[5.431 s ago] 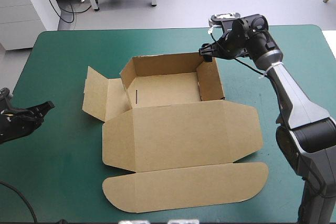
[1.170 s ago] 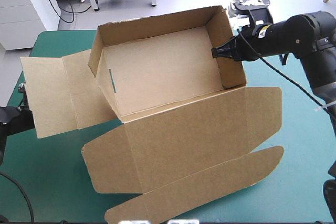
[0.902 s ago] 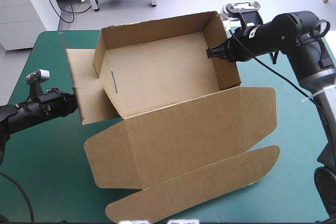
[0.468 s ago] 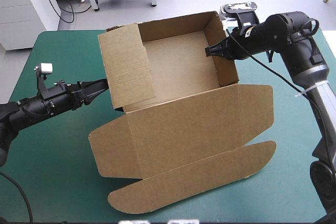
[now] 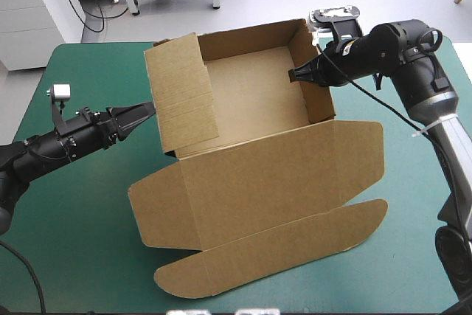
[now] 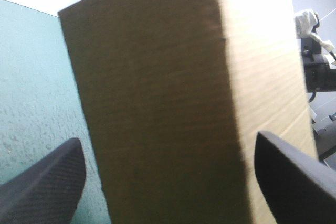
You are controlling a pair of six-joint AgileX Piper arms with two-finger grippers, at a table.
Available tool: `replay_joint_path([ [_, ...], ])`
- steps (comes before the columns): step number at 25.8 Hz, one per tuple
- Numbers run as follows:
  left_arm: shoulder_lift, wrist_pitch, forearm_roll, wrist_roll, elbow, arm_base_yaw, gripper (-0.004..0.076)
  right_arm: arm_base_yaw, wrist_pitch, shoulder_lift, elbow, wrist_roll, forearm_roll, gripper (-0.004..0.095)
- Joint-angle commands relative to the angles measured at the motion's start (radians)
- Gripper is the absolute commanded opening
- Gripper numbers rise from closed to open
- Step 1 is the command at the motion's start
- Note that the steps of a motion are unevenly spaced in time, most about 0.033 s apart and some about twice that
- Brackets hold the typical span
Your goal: Fold the box
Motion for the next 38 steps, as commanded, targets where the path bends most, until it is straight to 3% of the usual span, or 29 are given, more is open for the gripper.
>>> replay_joint_path([
  [1,-0.023,0.091,-0.091,-0.007,-0.035,-0.016,0.062,0.0,-0.093,-0.044,0.012,0.005,0.01,-0.0002],
  [9,-0.023,0.062,-0.084,-0.018,-0.082,-0.11,0.062,0.001,-0.143,-0.044,0.034,-0.009,0.043,-0.0002],
  [18,-0.023,0.08,-0.106,-0.044,-0.082,-0.114,0.062,0.001,-0.149,-0.044,0.034,-0.036,0.05,0.0],
  [23,-0.023,0.036,-0.04,-0.101,-0.089,-0.114,0.062,0.017,-0.169,-0.044,0.034,-0.043,0.044,0.0],
  [29,-0.024,-0.139,0.349,-0.404,-0.262,-0.239,0.062,0.101,-0.228,-0.044,0.032,-0.029,-0.042,0.0],
  [34,-0.024,-0.357,0.899,-0.913,-0.381,-0.482,0.0619,0.136,-0.237,-0.044,0.032,-0.017,-0.047,0.0],
  [38,-0.016,-0.431,1.219,-1.226,-0.381,-0.616,0.0619,0.188,-0.263,-0.053,0.032,0.027,-0.113,0.0],
])
